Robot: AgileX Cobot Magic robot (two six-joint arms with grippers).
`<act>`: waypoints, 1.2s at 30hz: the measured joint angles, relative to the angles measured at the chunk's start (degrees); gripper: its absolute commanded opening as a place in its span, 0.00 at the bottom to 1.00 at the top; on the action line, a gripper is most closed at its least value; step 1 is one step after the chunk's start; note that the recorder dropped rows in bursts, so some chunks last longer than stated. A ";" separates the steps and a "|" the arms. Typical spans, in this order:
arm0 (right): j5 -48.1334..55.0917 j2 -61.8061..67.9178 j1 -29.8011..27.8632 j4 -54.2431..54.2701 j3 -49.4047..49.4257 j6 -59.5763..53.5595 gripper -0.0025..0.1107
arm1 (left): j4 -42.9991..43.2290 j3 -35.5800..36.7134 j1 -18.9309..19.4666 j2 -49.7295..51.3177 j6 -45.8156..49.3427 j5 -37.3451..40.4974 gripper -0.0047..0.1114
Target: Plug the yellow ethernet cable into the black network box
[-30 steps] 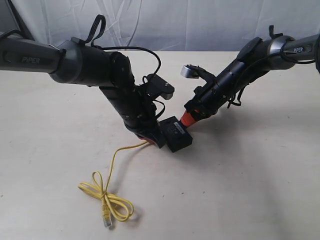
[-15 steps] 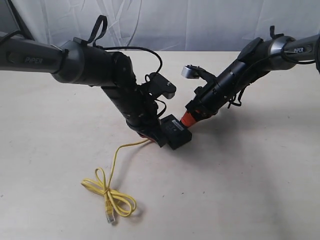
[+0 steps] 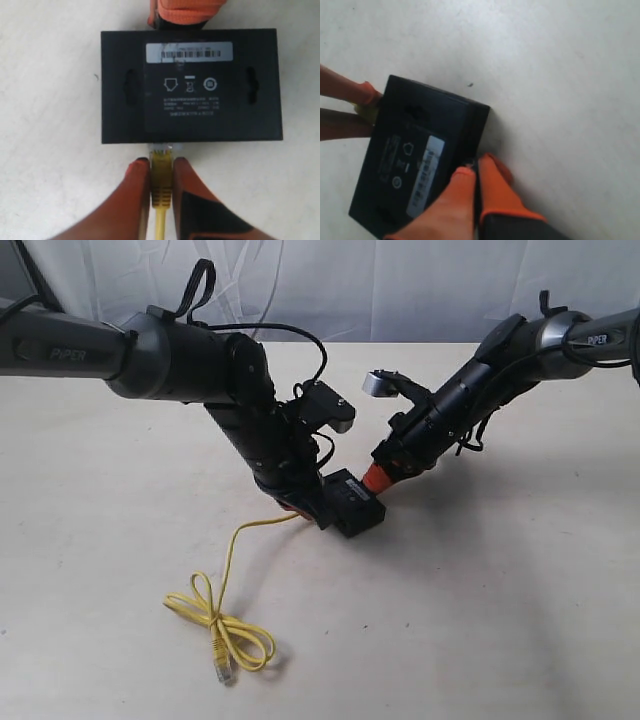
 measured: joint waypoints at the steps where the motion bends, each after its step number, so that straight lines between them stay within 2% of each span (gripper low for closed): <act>1: 0.00 -0.12 0.00 -0.50 0.00 0.00 0.01 | 0.41 -0.14 0.00 0.00 0.00 0.26 0.04; 11: -2.63 -5.51 -0.15 -6.92 0.26 6.14 0.01 | 0.53 -0.82 0.00 0.00 -0.29 -1.10 0.04; 20: -6.03 -9.71 -4.26 -14.04 0.26 12.53 0.01 | 0.41 -0.82 0.00 0.20 -0.36 -1.00 0.04; 26: -5.89 -10.77 -4.79 -18.31 0.26 15.38 0.01 | -0.51 -0.82 0.00 1.96 -0.36 -1.00 0.06; 29: -5.35 -10.99 -4.79 -20.36 0.26 17.81 0.01 | -0.51 -0.86 0.00 1.96 -0.36 -1.11 0.19; 31: -4.96 -11.12 -4.79 -21.08 0.36 19.14 0.01 | -0.63 -0.86 0.00 1.96 -0.58 -1.11 0.35; 34: -4.74 -12.09 -4.79 -21.74 0.36 20.47 0.01 | -0.75 -0.95 0.00 1.96 -0.69 0.53 0.66; 36: -4.65 -12.79 -4.79 -21.74 0.36 21.02 0.01 | -0.75 -0.95 -0.09 1.96 -1.34 1.52 0.78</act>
